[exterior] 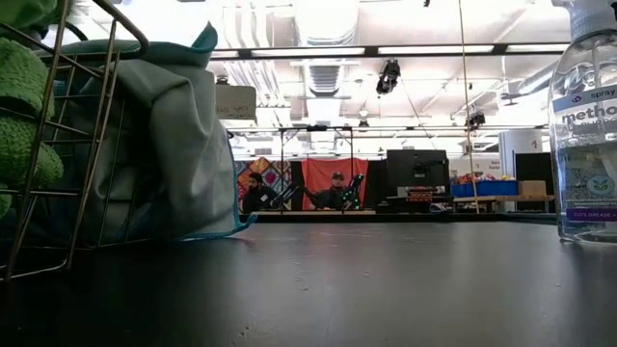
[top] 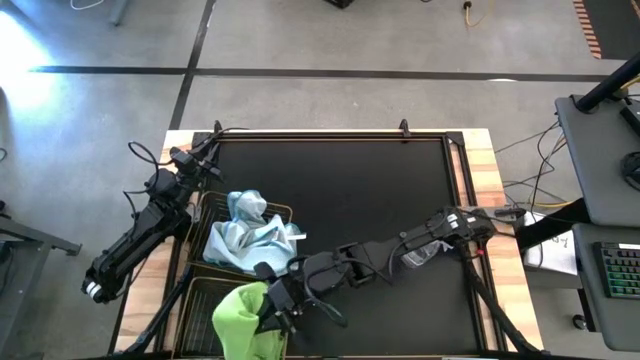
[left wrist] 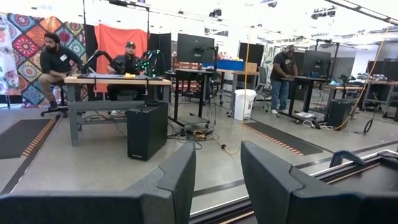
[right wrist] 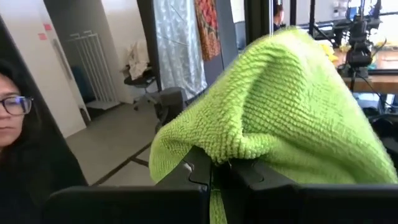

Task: Sort microfiber towel by color & place in baskets
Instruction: Put the green towel into the bottom wire basket

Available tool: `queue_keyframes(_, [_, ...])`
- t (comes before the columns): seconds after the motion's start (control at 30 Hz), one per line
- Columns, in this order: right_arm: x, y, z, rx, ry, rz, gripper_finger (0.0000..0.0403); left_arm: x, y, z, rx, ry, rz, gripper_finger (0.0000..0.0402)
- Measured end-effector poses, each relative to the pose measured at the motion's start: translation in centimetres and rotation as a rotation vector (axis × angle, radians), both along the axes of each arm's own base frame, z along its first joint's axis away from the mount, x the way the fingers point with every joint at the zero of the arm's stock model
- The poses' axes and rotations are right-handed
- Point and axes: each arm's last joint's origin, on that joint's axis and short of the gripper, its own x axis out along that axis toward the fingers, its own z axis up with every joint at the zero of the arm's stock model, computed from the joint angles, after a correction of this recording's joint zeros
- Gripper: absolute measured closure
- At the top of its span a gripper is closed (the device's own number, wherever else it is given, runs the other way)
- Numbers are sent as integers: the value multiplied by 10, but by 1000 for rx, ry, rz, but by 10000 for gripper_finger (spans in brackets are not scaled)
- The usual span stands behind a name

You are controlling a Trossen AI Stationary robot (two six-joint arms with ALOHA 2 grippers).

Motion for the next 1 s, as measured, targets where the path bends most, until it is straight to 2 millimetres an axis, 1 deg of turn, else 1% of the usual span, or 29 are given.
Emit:
queue_keyframes(0.23, [-1,-1,2,-8,-20,17,392,0,0,0,0,0,0,288])
queue_keyframes(0.37, [0,0,-6,-32,36,22,392,0,0,0,0,0,0,288])
queue_keyframes(0.5, [1,1,-21,-72,139,24,392,0,0,0,0,0,0,288])
queue_keyframes(0.63, [3,4,-37,-91,179,27,392,0,0,0,0,0,0,288])
queue_keyframes(1.0, [11,8,-83,-71,98,28,392,0,0,0,0,0,0,288])
